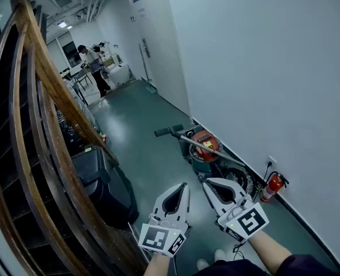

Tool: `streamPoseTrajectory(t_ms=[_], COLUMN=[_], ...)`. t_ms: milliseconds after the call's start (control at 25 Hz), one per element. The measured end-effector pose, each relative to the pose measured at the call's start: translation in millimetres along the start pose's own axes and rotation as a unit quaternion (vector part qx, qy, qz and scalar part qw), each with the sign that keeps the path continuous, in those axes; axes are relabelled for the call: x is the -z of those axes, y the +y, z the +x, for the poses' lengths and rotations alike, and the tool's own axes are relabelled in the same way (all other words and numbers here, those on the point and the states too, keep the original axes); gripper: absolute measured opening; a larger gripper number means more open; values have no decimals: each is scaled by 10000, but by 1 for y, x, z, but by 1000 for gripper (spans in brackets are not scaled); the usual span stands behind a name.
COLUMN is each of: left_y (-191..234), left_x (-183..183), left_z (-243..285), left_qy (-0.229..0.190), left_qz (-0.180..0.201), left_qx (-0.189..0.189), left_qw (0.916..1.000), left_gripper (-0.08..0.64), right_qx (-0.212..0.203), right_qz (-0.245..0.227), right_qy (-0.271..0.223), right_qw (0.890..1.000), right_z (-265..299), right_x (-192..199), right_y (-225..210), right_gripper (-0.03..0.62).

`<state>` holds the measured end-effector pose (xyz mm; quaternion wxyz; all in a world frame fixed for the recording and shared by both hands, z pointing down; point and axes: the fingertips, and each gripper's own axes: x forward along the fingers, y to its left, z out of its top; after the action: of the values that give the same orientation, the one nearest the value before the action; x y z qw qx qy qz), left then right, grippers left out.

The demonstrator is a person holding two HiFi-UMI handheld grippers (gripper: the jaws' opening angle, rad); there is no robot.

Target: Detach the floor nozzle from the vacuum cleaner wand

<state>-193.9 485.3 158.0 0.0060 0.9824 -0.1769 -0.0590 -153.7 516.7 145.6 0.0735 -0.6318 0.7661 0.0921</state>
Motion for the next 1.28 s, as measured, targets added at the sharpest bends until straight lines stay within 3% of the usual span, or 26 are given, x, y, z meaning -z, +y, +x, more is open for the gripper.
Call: streamPoseTrajectory(t_ms=[320,560,1280], left_y=[-8,-22,-22], left_x=[6,9,45], left_z=[7,19,80], left_qy=[102,52,497], left_qz=[1,174,121], left_qx=[-39,91,-26], left_qw=[9999,9998,9987], left_gripper=[2,2,3], right_qx=[-2,-235,-83], right_qz=[79,76,414], right_qy=[70,75,267], right_qw=[9999,9997,9987], right_z=[-8,-19,-30], right_x=[5,9,45], right_y=[-10,-19,-93], right_gripper=[17,17,17])
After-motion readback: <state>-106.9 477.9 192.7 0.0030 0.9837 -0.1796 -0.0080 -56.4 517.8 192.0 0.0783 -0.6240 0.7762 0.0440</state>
